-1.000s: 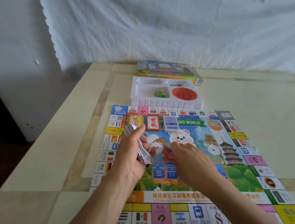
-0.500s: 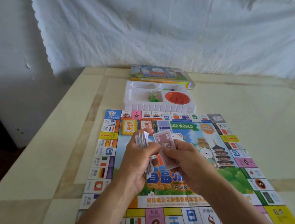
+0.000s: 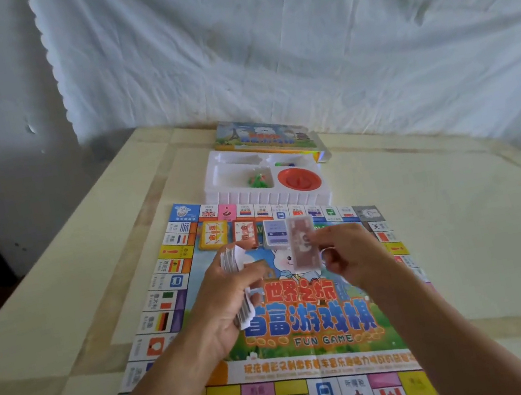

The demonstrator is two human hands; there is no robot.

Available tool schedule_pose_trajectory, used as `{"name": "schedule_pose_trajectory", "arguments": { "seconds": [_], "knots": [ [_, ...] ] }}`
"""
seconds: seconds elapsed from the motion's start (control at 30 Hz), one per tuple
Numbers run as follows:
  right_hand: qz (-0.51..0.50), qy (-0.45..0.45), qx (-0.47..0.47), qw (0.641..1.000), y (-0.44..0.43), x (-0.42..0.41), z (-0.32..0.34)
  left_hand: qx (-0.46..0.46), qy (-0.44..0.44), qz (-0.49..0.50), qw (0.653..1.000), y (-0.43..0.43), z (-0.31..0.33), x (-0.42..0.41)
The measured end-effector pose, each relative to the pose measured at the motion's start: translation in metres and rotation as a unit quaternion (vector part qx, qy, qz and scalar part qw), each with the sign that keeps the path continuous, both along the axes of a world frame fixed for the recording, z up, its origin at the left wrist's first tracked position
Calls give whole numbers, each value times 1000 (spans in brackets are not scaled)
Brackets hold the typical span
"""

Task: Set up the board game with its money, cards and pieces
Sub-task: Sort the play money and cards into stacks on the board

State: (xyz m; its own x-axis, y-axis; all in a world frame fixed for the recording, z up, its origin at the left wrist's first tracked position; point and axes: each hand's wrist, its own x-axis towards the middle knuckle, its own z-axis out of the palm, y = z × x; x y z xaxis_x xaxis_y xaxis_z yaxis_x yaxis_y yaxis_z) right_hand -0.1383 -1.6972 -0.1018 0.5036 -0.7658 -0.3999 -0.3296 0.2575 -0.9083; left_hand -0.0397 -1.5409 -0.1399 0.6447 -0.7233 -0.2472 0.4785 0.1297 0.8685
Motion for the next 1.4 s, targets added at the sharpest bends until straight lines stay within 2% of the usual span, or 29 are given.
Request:
{"name": "schedule_pose_trajectory", "arguments": {
  "seconds": [0.1, 0.23, 0.43, 0.67, 0.97, 1.03, 1.1, 1.17, 1.27, 1.4],
  "knots": [
    [-51, 49, 12, 997, -36, 13, 0, 4, 6, 5, 1000, -1, -2, 1],
    [-49, 131, -36, 989, -50, 32, -7, 8, 18, 15, 1000, -2, -3, 3],
    [-37, 176, -101, 978, -63, 48, -29, 7, 18, 12, 1000, -3, -5, 3],
    [7, 258, -251, 933, -64, 54, -39, 6, 11, 10, 1000, -3, -5, 4],
    [66, 318, -327, 888, -43, 49, -22, 16, 22, 9, 1000, -4, -6, 5],
    [36, 287, -368, 884, -36, 44, -13, 17, 36, 3, 999, -2, -3, 5],
    [34, 179, -360, 915, -12, 38, -6, 3, 67, -6, 998, 1, 0, 4],
    [113, 57, -273, 954, 30, 24, -3, -22, 120, -22, 992, 3, 6, 3],
    [212, 22, -174, 961, 83, 9, -10, -44, 204, -47, 977, 5, 11, 2],
    [159, -59, -82, 982, 80, 6, -20, -82, 200, -83, 973, 10, 13, 5]
  ]
}}
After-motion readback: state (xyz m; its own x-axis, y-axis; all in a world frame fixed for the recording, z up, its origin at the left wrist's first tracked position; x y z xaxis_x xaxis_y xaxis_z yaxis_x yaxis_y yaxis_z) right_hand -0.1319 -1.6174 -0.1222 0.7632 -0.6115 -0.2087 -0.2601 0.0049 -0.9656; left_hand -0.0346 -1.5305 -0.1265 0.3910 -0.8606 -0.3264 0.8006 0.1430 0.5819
